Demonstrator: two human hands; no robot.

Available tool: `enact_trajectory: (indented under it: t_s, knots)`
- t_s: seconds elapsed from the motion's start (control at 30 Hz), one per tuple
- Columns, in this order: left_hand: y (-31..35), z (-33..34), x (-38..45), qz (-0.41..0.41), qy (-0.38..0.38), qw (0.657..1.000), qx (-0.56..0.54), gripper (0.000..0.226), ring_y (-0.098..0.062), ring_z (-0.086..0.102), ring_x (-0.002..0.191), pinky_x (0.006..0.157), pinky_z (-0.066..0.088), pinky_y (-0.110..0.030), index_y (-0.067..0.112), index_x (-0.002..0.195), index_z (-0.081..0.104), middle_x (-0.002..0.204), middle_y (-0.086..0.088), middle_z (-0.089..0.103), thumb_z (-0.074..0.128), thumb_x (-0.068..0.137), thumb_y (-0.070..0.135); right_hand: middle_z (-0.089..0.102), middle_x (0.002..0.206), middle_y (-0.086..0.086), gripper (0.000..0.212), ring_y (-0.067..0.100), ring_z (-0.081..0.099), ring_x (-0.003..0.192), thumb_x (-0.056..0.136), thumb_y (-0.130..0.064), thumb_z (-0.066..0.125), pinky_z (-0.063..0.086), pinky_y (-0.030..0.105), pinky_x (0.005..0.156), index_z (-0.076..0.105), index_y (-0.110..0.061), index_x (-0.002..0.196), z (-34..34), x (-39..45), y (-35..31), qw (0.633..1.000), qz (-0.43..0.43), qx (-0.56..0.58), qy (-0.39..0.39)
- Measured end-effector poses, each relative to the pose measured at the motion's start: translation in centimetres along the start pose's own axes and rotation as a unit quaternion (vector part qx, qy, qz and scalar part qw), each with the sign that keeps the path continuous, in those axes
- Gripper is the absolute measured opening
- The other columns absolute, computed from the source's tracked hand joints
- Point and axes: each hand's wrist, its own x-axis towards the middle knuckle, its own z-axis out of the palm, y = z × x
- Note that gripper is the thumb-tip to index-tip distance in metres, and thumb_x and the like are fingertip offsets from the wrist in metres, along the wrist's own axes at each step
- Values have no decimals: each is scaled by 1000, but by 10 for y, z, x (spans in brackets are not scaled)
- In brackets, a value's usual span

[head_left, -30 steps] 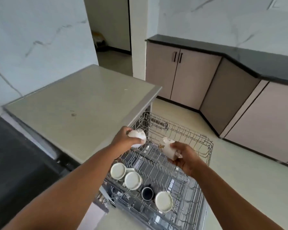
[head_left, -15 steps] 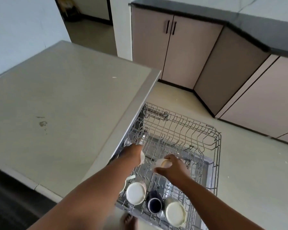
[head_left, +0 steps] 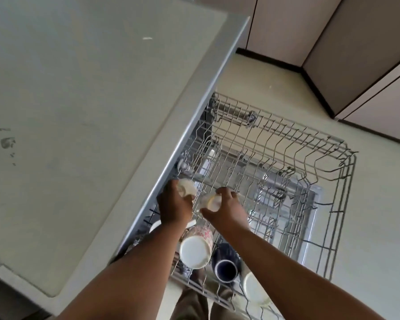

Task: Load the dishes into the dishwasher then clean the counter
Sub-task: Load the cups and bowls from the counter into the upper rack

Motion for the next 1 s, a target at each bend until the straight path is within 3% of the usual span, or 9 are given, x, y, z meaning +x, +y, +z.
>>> enact_trajectory:
  t_s: [0.17,0.37,0.6,0.77,1.0]
  knots:
    - [1,-11,3,3,16,1000,9,47,-32,59,108,85,40,-30,6,125,59,120,-15,63,73,80,4,46,133,4,63,21,62,91,84,-42,72,55,33,77,39,-26,135,13,23,0,998,-22,-31,-41]
    - [-5,-11,3,50,10,993,103,51,-37,53,111,86,43,-39,11,133,55,129,-14,57,69,84,10,38,132,8,64,30,65,91,88,-48,63,56,35,63,30,-26,137,21,32,-5,983,-74,-157,-56]
    - [-6,-16,6,45,-34,989,134,56,-28,50,119,92,35,-31,19,140,47,140,-2,50,66,87,16,37,130,7,61,35,60,105,90,-49,60,53,40,76,30,-25,137,29,25,-11,963,-128,-218,-89]
    - [-5,-16,13,23,-47,978,203,56,-24,43,126,94,34,-30,28,144,38,146,3,41,56,92,18,38,134,8,64,34,62,103,89,-48,62,55,40,73,34,-23,141,33,43,-13,959,-140,-224,-105]
    - [-1,-18,22,-9,-62,986,154,52,-26,48,125,92,38,-31,27,141,41,141,1,48,59,92,21,37,135,8,68,34,61,105,87,-42,67,58,45,79,31,-27,143,41,54,0,960,-111,-226,-121]
